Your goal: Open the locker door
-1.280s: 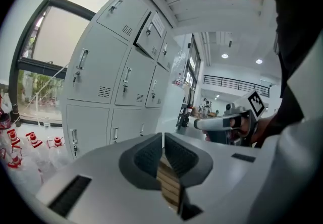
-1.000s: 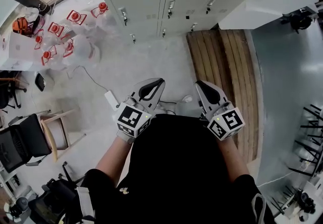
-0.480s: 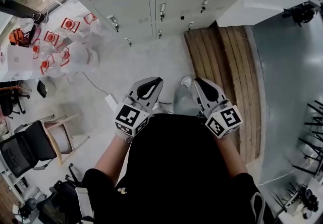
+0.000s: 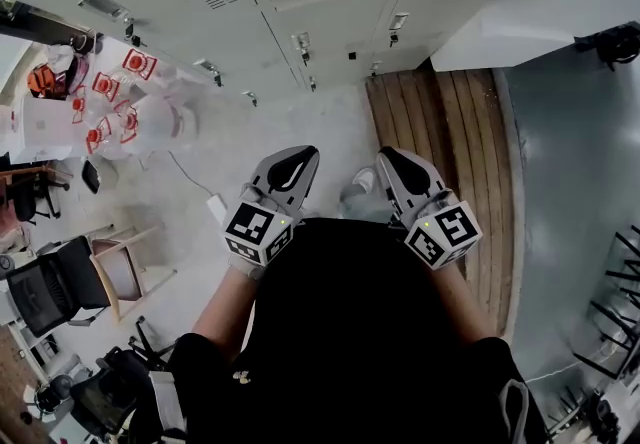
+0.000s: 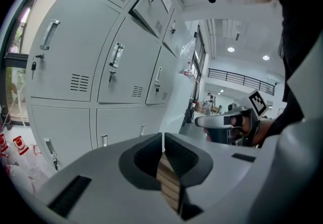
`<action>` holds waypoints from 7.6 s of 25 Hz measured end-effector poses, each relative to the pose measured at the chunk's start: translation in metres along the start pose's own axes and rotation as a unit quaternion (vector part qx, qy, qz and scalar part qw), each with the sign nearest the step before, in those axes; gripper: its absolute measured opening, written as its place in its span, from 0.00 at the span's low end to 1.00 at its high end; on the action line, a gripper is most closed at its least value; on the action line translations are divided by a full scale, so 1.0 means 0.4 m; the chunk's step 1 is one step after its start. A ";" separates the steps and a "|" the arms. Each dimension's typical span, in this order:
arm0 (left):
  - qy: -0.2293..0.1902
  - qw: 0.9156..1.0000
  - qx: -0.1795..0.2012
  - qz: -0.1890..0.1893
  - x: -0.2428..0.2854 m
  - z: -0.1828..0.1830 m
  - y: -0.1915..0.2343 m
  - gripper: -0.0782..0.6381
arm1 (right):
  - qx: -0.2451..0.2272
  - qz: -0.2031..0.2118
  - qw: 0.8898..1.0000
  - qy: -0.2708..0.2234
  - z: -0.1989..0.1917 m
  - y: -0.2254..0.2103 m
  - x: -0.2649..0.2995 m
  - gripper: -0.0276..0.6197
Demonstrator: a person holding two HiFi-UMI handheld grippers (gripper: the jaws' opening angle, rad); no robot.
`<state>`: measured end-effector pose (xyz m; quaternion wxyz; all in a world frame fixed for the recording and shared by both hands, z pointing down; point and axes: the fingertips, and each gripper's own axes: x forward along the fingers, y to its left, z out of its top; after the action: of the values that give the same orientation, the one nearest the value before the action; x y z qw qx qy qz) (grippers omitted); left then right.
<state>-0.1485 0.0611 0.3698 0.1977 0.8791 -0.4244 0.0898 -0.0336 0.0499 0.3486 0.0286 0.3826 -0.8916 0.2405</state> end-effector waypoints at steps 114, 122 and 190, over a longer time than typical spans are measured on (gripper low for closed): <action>0.156 0.782 -0.601 -0.053 0.687 -0.761 0.207 0.24 | 0.125 -0.387 0.913 0.006 -0.176 -0.164 -0.372 0.11; 0.175 0.778 -0.602 -0.036 0.672 -0.769 0.241 0.24 | 0.122 -0.403 0.907 -0.003 -0.156 -0.155 -0.357 0.11; 0.075 0.896 0.148 -0.412 0.359 0.114 -0.479 0.21 | 0.009 -0.368 0.916 -0.162 0.067 -0.172 -0.427 0.11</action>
<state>0.0903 0.0474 0.3233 0.1161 0.9850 0.0096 0.1275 0.1381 0.1113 0.3125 -0.0328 0.7175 -0.6781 0.1559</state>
